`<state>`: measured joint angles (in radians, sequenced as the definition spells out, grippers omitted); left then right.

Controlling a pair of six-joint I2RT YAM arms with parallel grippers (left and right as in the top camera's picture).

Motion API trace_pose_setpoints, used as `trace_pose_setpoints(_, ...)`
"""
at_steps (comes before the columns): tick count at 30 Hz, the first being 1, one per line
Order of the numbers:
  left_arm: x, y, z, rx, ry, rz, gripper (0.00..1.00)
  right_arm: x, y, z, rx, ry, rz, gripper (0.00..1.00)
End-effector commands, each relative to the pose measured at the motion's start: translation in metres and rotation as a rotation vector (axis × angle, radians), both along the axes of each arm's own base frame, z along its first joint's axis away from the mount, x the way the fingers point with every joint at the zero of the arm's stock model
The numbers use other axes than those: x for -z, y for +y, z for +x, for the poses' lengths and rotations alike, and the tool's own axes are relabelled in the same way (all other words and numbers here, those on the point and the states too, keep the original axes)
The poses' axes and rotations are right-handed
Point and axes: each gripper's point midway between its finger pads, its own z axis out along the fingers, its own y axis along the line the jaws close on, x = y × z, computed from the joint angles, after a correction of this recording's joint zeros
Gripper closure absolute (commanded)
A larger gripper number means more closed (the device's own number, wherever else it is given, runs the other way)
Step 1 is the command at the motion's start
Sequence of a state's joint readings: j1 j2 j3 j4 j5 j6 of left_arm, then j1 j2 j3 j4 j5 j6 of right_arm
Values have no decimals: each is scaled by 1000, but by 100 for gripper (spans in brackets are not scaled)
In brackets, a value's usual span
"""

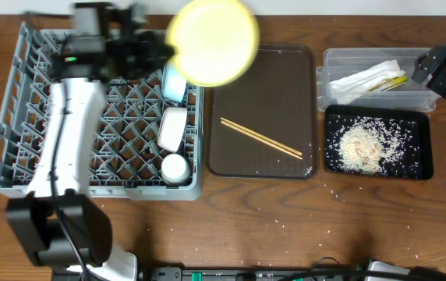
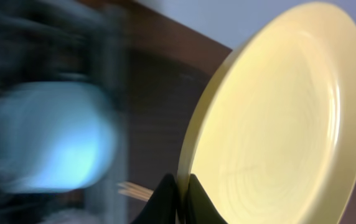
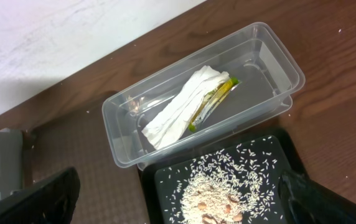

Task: Sort waste into correct bins and load items into the dishwasher
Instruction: 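Carry the yellow plate over the dish rack with the left gripper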

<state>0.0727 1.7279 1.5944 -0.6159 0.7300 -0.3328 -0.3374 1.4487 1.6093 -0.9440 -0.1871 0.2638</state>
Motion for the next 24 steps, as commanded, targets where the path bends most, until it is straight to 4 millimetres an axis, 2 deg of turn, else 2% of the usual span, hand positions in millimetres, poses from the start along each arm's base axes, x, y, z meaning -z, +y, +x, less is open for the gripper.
trace_pose_setpoints(1, -1, 65, -4, -126, -34, 192, 93, -6, -1, 0, 9, -16, 7, 1)
trace_pose_setpoints(4, 7, 108, -13, -196, -10, 336, 93, -6, -1, 0, 9, -16, 7, 1)
trace_pose_setpoints(9, 23, 154, -23, -252, 37, 581, 93, -6, -1, 0, 9, -16, 7, 1)
trace_pose_setpoints(18, 26, 196, -26, -357, 60, 761, 93, -6, -1, 0, 9, -16, 7, 1)
trace_pose_setpoints(24, 29, 202, -21, -329, 22, 807, 93, -6, -1, 0, 9, -16, 7, 1)
